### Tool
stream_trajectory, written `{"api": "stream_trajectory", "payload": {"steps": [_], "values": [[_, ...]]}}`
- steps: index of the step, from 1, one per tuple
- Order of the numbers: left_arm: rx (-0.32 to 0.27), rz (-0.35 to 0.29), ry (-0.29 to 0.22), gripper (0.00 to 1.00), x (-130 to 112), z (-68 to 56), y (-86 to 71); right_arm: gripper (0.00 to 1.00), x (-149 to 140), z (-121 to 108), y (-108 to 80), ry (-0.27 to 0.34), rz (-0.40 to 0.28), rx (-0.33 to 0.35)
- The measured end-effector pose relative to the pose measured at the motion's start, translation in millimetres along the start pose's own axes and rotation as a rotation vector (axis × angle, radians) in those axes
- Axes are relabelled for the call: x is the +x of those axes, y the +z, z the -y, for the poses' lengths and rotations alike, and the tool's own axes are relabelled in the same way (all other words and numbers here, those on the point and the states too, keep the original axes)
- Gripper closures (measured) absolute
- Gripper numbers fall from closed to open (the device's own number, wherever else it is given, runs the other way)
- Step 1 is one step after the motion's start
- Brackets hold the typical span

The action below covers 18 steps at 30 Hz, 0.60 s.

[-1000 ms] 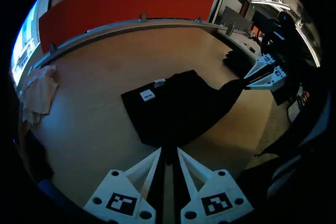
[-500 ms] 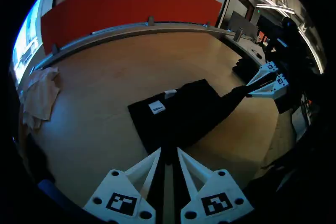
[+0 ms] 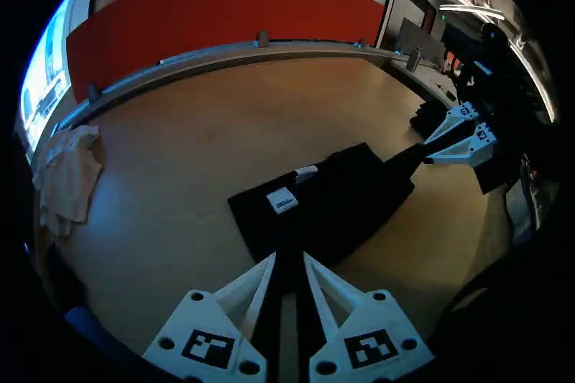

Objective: Fold towel

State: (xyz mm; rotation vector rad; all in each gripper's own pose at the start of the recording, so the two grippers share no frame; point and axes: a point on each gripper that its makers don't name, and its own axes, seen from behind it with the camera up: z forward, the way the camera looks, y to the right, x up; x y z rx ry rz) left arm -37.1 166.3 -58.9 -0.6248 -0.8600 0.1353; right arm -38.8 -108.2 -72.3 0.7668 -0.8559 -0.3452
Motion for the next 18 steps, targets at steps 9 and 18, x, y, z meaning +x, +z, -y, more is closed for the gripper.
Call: {"api": "stream_trajectory", "payload": {"steps": [9, 18], "values": [[0.007, -0.002, -0.003, 0.89, 4, 7.7, 9.8, 0.83, 1, -6, 6.9, 0.001, 0.009, -0.003], [0.017, 0.016, -0.001, 0.89, 1, 16.4, 30.0, 0.83, -2, -13, 23.1, 0.015, 0.034, -0.003]]}}
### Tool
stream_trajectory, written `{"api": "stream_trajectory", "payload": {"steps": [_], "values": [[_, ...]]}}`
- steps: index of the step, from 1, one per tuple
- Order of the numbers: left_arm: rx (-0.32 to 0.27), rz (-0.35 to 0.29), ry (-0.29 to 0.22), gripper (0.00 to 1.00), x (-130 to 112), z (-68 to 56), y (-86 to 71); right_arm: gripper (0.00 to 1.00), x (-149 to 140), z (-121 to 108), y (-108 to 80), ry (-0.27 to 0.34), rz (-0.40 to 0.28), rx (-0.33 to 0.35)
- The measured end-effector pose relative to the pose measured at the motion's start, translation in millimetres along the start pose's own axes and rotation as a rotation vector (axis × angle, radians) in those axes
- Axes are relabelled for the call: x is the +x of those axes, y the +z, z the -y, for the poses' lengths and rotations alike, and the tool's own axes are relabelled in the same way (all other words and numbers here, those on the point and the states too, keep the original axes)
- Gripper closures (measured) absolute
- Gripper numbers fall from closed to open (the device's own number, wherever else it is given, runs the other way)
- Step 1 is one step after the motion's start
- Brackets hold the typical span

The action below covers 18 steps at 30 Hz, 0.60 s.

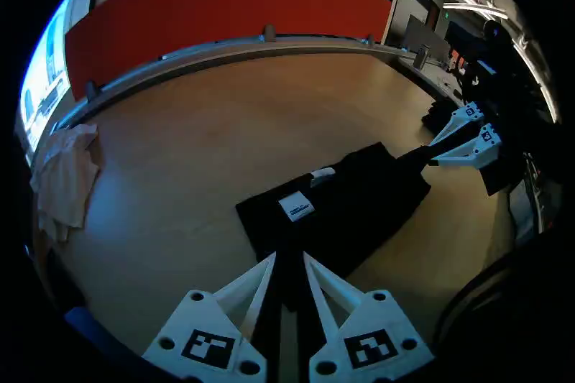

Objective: Fold towel

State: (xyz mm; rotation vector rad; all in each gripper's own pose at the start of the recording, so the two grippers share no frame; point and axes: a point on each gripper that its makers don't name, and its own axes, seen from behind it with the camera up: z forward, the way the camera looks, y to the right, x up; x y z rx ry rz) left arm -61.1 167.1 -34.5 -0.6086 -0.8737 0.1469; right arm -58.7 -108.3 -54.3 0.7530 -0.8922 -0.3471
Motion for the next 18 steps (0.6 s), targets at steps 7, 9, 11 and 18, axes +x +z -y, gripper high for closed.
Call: {"api": "stream_trajectory", "payload": {"steps": [7, 9, 11, 18], "values": [[-0.003, 0.014, -0.003, 0.89, -3, 5.8, 17.7, 0.83, -3, -8, 14.0, -0.001, 0.018, -0.004], [-0.003, 0.017, -0.004, 0.89, -3, 7.2, 22.2, 0.83, -4, -9, 18.0, -0.005, 0.023, -0.007], [-0.005, 0.022, -0.005, 0.89, -4, 8.2, 26.7, 0.83, -5, -11, 21.7, -0.011, 0.026, -0.012], [0.003, 0.034, -0.002, 0.88, -6, 14.6, 36.1, 0.80, -6, -15, 32.6, -0.008, 0.035, -0.030]]}}
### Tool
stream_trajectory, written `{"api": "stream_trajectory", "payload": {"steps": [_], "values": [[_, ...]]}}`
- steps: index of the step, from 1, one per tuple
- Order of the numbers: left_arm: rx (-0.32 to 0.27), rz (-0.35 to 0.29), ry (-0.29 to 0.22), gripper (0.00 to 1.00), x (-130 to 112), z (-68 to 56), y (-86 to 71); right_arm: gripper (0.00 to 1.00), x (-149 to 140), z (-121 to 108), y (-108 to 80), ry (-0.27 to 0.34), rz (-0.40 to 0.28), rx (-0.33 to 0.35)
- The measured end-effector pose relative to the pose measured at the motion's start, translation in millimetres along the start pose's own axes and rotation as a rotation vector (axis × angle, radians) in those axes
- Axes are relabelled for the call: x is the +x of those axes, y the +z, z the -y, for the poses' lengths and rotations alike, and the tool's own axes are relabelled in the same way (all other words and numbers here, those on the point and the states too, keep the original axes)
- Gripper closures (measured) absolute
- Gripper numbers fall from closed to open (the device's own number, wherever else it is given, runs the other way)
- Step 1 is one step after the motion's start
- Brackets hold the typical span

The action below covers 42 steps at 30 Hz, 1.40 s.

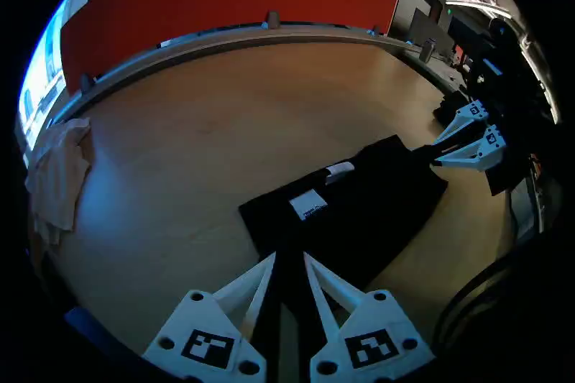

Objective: Fold towel

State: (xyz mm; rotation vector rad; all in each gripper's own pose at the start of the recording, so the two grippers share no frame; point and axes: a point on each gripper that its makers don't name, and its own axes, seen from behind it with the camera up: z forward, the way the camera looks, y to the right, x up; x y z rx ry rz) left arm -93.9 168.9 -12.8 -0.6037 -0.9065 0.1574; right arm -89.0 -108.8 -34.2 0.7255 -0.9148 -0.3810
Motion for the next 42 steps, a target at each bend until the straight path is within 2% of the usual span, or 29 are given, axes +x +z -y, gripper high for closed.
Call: {"api": "stream_trajectory", "payload": {"steps": [9, 11, 15, 17, 19, 25, 29, 42], "values": [[0.025, -0.009, -0.006, 0.84, 3, 6.9, 9.7, 0.70, -1, -11, 9.1, 0.031, -0.003, -0.042], [0.031, -0.006, -0.007, 0.80, 2, 8.2, 12.3, 0.67, -2, -14, 11.2, 0.035, -0.004, -0.055], [0.042, -0.002, -0.001, 0.73, 2, 10.9, 15.7, 0.53, -3, -19, 14.5, 0.037, -0.004, -0.072], [0.049, -0.002, 0.005, 0.72, 2, 12.7, 16.1, 0.42, -3, -22, 15.3, 0.032, -0.005, -0.086], [0.055, -0.001, 0.009, 0.65, 3, 14.4, 16.7, 0.36, -4, -25, 16.0, 0.028, -0.005, -0.098], [0.074, -0.001, 0.004, 0.64, 4, 21.2, 18.3, 0.27, -5, -33, 17.7, 0.021, -0.002, -0.127], [0.084, -0.001, -0.003, 0.63, 5, 25.0, 19.5, 0.16, -3, -39, 17.7, 0.021, -0.004, -0.146], [0.114, -0.021, -0.004, 0.63, 16, 35.4, 18.1, 0.13, 8, -59, 16.2, 0.023, -0.027, -0.201]]}}
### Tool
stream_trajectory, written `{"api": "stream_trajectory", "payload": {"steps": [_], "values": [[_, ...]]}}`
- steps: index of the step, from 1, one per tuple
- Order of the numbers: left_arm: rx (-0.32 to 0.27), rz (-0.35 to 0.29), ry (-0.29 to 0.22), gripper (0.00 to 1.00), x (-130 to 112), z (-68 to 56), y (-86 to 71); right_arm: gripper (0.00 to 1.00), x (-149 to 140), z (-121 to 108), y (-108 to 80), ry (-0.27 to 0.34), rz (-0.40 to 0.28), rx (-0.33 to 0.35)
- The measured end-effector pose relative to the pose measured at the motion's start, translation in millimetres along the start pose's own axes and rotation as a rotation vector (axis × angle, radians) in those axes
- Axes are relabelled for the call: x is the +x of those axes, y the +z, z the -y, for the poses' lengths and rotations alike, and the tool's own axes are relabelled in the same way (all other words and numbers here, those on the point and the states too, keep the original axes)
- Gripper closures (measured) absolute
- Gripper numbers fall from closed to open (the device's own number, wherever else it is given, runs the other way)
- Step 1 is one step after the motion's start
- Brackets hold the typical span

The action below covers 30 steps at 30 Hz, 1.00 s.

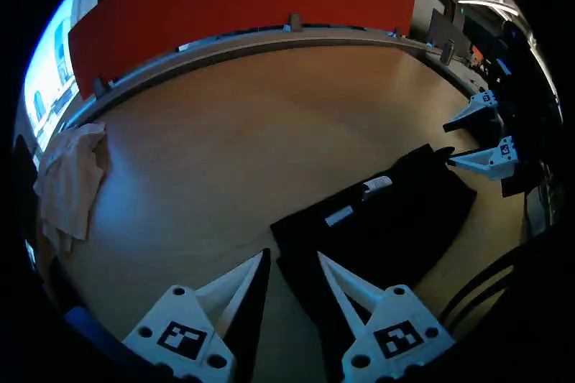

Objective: Fold towel

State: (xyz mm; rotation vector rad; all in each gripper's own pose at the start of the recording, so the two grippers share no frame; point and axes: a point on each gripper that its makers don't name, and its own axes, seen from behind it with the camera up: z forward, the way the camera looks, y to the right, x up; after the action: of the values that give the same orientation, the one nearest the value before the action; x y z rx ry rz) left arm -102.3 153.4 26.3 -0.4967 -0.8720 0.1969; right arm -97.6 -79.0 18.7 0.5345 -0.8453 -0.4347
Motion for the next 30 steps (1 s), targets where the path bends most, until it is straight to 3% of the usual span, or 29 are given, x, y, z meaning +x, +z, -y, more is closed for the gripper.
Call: {"api": "stream_trajectory", "payload": {"steps": [3, 5, 7, 19, 30], "values": [[0.007, -0.008, -0.007, 0.62, 2, 2.7, -1.9, 0.08, 2, -4, -1.1, -0.001, -0.007, -0.010], [0.005, -0.014, -0.012, 0.55, 4, 3.6, -4.0, 0.01, 3, -5, -1.9, 0.000, -0.015, -0.011], [-0.002, -0.015, -0.019, 0.54, 4, 3.4, -5.7, 0.00, 4, -6, -3.4, 0.001, -0.020, -0.011], [-0.032, -0.011, -0.039, 0.52, -1, -2.3, -11.1, 0.00, -2, -1, -13.6, 0.016, -0.028, 0.002], [-0.024, -0.026, -0.050, 0.52, -7, -8.5, -29.1, 0.00, -3, 12, -31.8, 0.022, -0.050, 0.018]]}}
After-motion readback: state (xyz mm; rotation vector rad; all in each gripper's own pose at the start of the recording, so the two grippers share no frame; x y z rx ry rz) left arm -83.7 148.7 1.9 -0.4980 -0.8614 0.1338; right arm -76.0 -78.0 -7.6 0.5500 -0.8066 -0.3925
